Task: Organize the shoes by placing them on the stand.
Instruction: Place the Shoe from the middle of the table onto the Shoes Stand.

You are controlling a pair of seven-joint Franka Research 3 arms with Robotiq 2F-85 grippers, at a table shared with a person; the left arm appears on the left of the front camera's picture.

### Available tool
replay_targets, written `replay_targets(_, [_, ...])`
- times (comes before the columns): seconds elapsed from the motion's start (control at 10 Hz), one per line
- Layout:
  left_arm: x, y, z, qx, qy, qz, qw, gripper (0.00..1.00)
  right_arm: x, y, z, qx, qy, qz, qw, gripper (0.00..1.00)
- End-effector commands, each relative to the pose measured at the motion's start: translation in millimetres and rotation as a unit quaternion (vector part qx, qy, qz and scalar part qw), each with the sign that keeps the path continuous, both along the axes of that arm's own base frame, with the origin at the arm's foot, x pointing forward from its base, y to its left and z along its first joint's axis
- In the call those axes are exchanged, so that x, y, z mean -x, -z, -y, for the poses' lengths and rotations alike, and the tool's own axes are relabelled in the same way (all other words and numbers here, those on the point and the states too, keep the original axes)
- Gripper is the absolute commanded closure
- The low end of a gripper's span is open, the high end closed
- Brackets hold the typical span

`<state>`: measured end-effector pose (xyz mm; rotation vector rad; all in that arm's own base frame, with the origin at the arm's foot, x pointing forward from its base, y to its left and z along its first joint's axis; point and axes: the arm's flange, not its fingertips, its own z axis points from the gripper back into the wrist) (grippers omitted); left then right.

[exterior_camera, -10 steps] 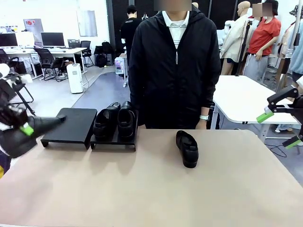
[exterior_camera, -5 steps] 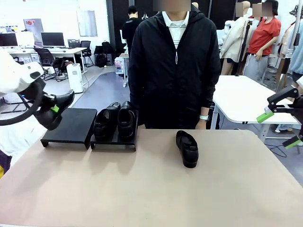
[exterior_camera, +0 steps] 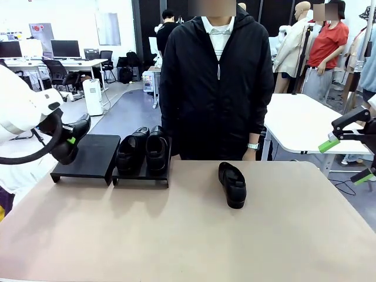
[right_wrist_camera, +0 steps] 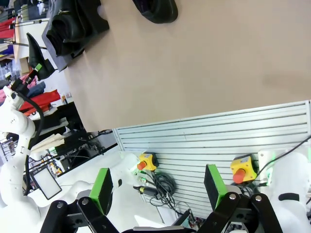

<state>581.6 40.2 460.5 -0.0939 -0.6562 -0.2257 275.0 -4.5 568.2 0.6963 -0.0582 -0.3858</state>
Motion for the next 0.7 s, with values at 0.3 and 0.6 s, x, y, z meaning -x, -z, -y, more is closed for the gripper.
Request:
replay_targets(0.3, [-13.6, 18.4, 1.1, -0.021, 0.018, 0.024, 0.999, 1.00, -2.5, -3.4, 0.2, -0.012, -0.009, 0.008, 1.000, 0.00])
replay_targets(0.6, [-16.9, 18.4, 4.3, -0.033, 0.001, 0.045, 0.998, 0.12, -2.5, -3.4, 0.2, -0.012, -0.009, 0.008, 1.000, 0.00])
